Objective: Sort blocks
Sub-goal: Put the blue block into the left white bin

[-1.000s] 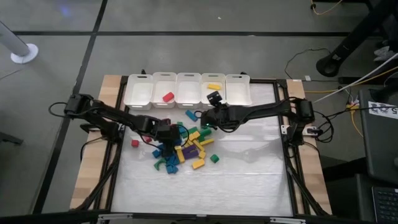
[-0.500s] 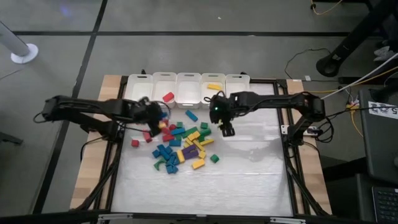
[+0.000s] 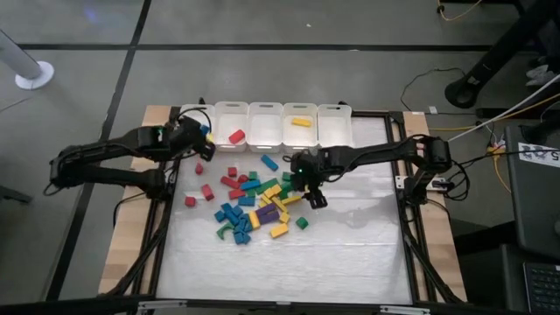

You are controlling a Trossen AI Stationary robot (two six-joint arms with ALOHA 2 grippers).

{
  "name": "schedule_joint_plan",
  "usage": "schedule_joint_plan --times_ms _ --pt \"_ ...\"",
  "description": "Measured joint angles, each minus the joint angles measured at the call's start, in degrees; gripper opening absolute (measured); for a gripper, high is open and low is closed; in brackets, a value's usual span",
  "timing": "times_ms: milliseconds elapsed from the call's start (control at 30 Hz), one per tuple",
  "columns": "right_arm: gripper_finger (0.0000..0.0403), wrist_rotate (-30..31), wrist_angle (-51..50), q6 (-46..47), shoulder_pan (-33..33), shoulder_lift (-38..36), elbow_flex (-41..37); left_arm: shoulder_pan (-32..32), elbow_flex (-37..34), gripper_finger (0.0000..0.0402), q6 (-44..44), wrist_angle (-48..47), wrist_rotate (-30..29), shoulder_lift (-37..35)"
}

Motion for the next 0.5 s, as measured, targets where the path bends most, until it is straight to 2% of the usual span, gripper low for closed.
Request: schedule_joint_plan --times_ms 267,500 --pt "0.0214 0.9 8.2 0.1 2.4 0.0 -4.7 8.5 -5.3 0.0129 0.4 2.2 -2.1 1.4" --pt "0.0214 2.6 13.5 0.3 2.4 0.0 -8.0 12.9 -7.8 0.0130 6.0 9.3 -2.1 3.2"
